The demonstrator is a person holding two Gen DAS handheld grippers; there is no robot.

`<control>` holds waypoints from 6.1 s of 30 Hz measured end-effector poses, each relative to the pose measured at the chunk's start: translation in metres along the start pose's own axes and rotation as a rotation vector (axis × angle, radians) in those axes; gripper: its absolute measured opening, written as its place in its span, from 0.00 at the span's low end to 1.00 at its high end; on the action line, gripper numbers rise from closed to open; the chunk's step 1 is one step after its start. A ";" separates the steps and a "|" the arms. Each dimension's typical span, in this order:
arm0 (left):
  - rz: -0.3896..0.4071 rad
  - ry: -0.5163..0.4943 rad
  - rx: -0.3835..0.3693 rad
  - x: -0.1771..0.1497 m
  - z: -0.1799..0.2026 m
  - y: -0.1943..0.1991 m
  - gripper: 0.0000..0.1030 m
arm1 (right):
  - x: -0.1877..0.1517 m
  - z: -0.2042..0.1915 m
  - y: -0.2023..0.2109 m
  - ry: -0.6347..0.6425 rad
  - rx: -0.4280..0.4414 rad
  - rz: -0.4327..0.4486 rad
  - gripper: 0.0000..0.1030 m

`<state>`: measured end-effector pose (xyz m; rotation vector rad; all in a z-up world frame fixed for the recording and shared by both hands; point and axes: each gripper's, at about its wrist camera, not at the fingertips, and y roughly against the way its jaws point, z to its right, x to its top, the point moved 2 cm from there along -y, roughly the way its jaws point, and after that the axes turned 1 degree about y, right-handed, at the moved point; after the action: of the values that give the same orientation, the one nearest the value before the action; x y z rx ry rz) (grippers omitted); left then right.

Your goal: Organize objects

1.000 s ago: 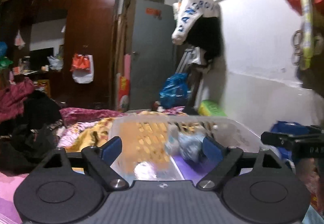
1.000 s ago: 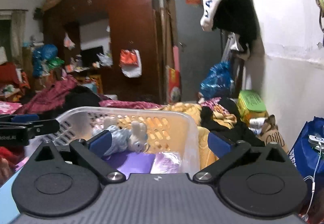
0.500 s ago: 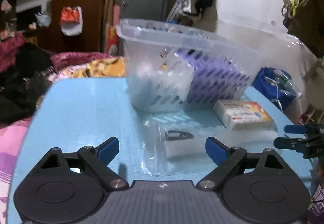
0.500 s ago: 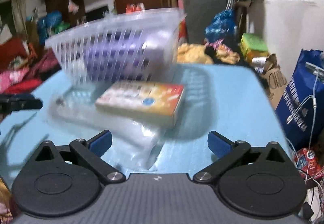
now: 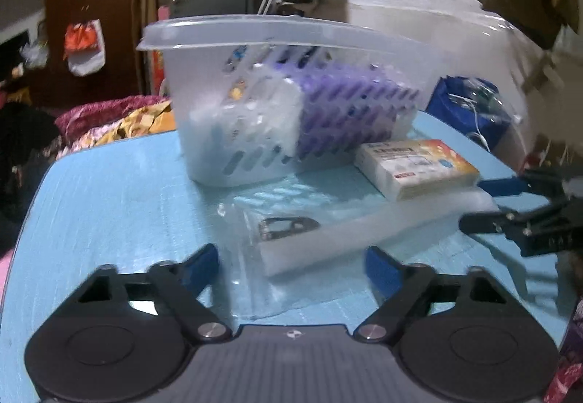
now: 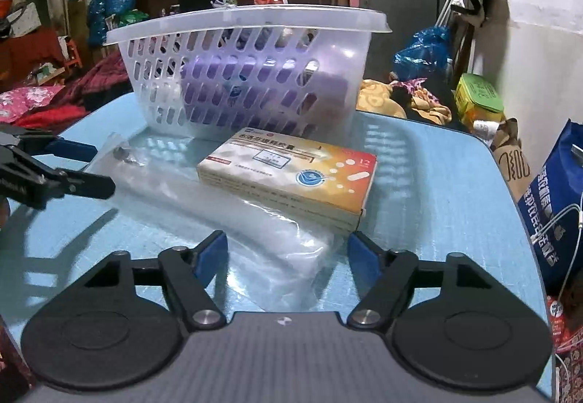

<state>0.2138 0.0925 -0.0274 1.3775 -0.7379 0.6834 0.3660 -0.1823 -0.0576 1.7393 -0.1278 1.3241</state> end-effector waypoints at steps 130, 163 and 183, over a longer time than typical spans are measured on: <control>-0.012 -0.103 -0.127 0.032 0.093 -0.070 0.48 | 0.020 0.034 -0.013 0.094 0.100 0.058 0.61; 0.390 -0.096 -0.008 0.140 0.020 0.041 0.46 | 0.158 -0.035 0.025 0.187 0.051 0.352 0.58; 0.349 0.048 0.082 0.140 -0.022 -0.016 0.77 | 0.154 -0.041 -0.030 0.248 -0.063 0.293 0.90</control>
<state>0.3131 0.1135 0.0735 1.3131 -0.9314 1.0269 0.4186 -0.0718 0.0486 1.5295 -0.2892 1.7188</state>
